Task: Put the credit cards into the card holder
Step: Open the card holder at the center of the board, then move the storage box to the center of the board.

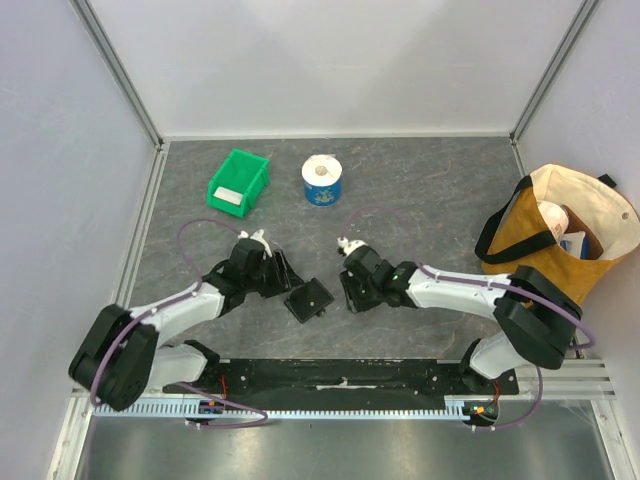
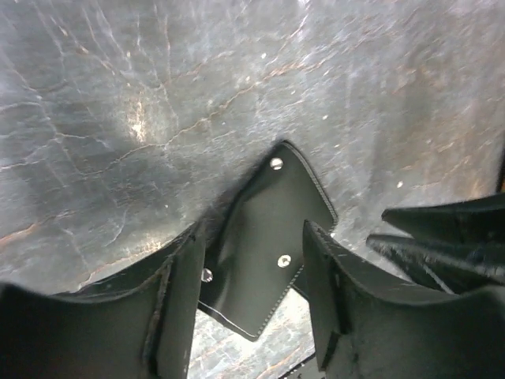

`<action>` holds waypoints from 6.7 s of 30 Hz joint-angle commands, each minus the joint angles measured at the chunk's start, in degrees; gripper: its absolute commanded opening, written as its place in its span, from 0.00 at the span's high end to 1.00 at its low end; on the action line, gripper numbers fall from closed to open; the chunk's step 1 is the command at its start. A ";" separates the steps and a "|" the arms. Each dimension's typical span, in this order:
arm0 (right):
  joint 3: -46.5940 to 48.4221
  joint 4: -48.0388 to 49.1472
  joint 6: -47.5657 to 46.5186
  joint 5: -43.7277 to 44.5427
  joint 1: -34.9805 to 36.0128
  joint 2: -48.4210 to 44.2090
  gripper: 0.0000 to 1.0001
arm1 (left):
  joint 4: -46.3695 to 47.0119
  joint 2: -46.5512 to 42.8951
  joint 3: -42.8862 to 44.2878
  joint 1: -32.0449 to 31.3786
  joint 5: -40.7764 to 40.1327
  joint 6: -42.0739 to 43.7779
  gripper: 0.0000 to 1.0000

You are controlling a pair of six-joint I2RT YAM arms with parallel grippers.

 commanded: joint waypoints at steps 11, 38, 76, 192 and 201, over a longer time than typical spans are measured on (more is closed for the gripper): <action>8.04 -2.01 -1.38 2.03 -9.91 -6.10 0.51 | -16.35 -3.66 21.75 11.92 -10.26 3.13 0.21; 4.62 -3.06 -3.84 -1.32 -15.19 -9.70 0.49 | -16.53 46.44 72.21 23.72 3.71 25.10 0.09; 4.36 2.21 -1.91 -6.59 -19.14 -3.11 0.48 | -4.48 28.52 37.50 15.91 19.10 27.48 0.22; 34.41 8.19 0.64 -27.26 -19.23 26.95 0.06 | 4.75 24.21 19.56 5.52 3.10 4.01 0.83; 35.29 3.28 -4.72 -20.22 -23.89 22.47 0.05 | 5.89 23.42 18.86 3.95 3.72 2.52 0.83</action>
